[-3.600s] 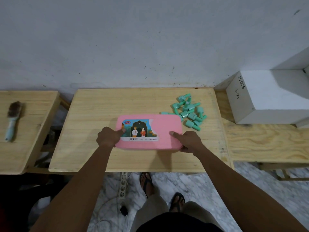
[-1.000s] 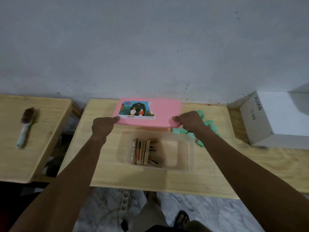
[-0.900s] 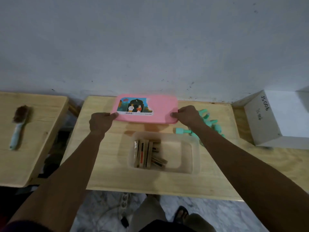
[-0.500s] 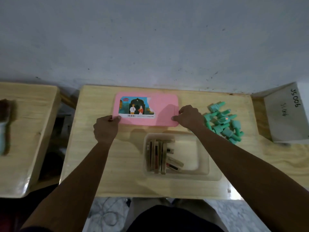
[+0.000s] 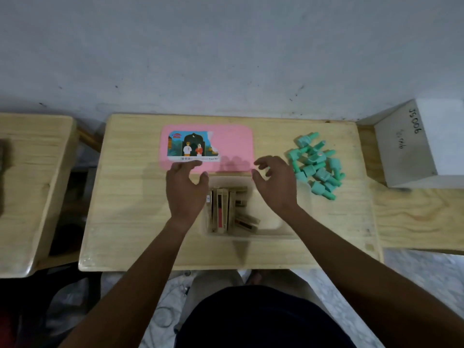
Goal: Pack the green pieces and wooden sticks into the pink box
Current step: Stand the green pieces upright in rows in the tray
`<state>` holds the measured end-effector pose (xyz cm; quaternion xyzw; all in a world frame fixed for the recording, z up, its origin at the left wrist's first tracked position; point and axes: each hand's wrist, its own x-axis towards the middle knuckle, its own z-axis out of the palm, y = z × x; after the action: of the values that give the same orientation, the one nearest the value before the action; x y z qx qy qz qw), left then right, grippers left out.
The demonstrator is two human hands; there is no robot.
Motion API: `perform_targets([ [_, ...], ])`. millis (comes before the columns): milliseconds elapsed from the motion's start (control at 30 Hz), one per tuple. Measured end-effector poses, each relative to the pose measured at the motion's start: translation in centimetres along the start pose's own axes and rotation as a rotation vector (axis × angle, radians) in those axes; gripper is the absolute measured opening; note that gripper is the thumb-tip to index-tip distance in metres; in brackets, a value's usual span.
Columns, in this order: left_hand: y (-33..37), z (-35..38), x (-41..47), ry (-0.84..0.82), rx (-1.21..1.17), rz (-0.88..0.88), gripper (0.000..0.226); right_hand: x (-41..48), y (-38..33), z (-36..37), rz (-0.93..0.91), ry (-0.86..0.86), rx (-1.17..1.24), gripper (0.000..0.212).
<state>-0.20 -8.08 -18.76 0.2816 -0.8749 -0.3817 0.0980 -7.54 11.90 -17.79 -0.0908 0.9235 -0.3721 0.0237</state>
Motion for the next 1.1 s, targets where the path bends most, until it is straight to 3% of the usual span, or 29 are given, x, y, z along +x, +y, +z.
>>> perform_targets([
  [167, 3.9, 2.0, -4.3, -0.084, 0.101, 0.167, 0.03, -3.8, 2.9, -2.3, 0.024, 0.009, -0.016, 0.016],
  [400, 9.7, 7.2, -5.4, -0.253, 0.211, 0.383, 0.026, -4.4, 7.7, -8.5, 0.2, 0.132, -0.025, 0.016],
  [700, 16.1, 13.1, -2.1, -0.403, 0.301, 0.42, 0.024, 0.8, 11.2, -12.3, 0.336, 0.104, -0.05, 0.021],
  [800, 17.3, 15.6, 0.3, -0.456, 0.227, 0.396, 0.026, 3.5, 11.5, -11.9, 0.343, 0.067, -0.057, 0.021],
  [933, 19.6, 18.7, 4.1, -0.586, 0.013, 0.402, 0.038, 5.7, 12.2, -10.5, 0.384, 0.003, -0.082, 0.025],
  [1033, 21.2, 20.4, 6.9, -0.791, 0.104, 0.494, 0.045, 6.4, 12.5, -9.3, 0.434, 0.008, -0.124, 0.033],
  [1100, 21.7, 21.3, 8.2, -0.924, 0.207, 0.546, 0.039, 6.5, 12.7, -8.8, 0.43, 0.052, -0.122, 0.03],
])
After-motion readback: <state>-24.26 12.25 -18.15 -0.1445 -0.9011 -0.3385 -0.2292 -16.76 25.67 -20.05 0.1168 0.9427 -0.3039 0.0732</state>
